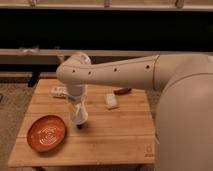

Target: Place the ceramic cup over the eraser

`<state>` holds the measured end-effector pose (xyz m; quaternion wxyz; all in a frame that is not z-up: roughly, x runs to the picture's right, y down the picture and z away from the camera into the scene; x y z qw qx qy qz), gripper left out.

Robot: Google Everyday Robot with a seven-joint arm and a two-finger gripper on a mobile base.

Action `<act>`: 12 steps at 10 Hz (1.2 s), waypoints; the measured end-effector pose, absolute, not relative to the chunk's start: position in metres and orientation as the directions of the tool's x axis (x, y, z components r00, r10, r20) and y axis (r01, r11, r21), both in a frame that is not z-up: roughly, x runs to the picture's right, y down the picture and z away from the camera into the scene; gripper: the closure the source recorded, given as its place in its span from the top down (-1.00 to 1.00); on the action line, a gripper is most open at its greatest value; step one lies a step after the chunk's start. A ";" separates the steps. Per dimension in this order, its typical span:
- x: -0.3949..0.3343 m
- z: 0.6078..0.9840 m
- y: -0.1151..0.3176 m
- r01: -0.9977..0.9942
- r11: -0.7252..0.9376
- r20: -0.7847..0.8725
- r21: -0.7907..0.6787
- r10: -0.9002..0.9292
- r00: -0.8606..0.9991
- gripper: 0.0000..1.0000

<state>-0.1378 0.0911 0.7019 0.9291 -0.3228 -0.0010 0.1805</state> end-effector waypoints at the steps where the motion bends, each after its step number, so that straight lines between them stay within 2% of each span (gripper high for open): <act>1: -0.140 0.709 0.097 -0.335 0.723 -0.116 -0.604 0.336 0.935 -0.29; 5: -0.149 0.728 0.107 -0.329 0.735 -0.113 -0.593 0.329 0.938 0.50; 6: -0.150 0.730 0.109 -0.327 0.739 -0.112 -0.590 0.326 0.939 0.58; 12: -0.142 0.735 0.105 -0.333 0.752 -0.105 -0.568 0.335 0.936 0.60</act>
